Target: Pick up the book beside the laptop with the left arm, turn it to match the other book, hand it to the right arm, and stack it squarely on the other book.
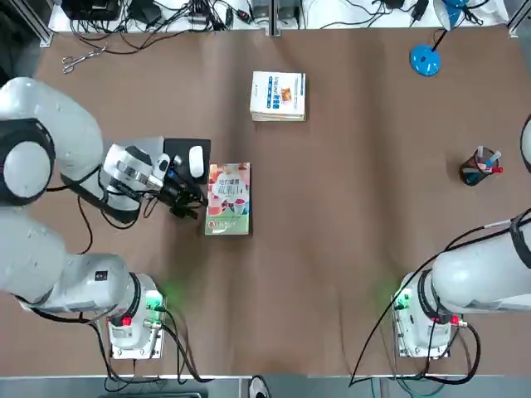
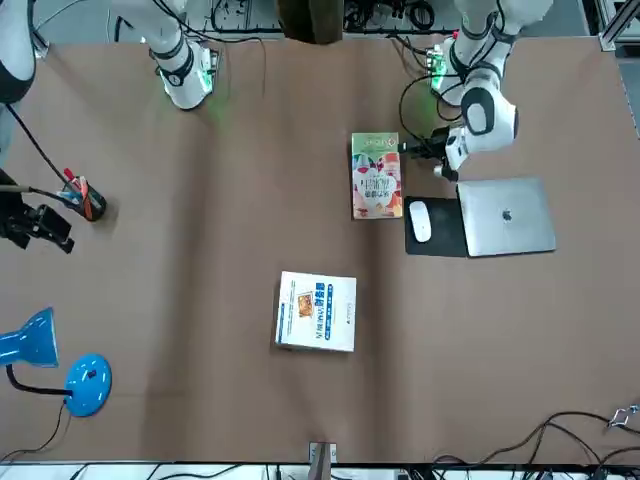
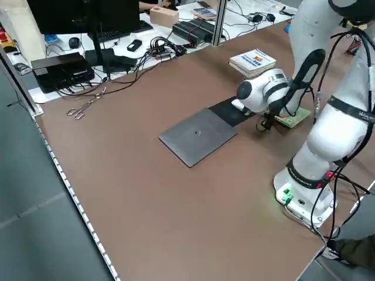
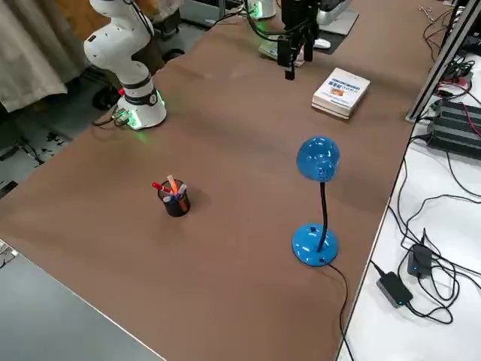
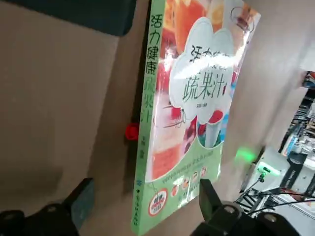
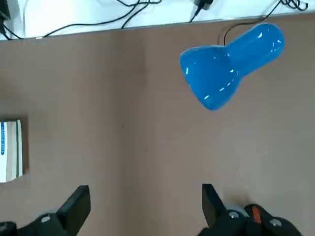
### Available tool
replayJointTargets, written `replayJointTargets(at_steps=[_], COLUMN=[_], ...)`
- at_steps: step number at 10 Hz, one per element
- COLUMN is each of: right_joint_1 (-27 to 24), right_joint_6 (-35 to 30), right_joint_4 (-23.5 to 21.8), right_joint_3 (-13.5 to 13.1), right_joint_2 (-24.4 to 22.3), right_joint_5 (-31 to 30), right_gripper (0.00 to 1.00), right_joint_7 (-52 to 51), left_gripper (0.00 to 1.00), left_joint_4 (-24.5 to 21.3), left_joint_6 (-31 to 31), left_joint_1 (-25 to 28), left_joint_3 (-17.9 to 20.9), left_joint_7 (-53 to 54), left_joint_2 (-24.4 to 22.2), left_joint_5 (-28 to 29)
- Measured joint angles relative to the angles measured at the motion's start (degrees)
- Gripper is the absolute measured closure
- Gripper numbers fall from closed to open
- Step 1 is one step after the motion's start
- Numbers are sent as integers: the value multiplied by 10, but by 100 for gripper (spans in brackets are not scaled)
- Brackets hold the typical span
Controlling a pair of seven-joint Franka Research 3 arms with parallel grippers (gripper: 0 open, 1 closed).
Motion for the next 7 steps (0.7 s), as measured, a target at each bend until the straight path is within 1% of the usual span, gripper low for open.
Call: replayJointTargets(at_steps=[3,5,7], right_joint_1=[-4,-6,-6], right_joint_6=[0,0,0], right_joint_4=[1,1,1], right_joint_3=[-1,-1,-1], right_joint_2=[0,0,0], right_joint_5=[0,0,0], right_gripper=[0,0,0], right_joint_7=[0,0,0], left_gripper=[10,11,12], left_joint_4=[6,19,26], left_joint_6=[0,6,16], left_joint_1=[-1,-2,-3], left_joint_3=[-4,-29,-44], left_joint_7=[12,13,21], left_joint_2=[20,29,40], left_joint_5=[-48,-84,-97])
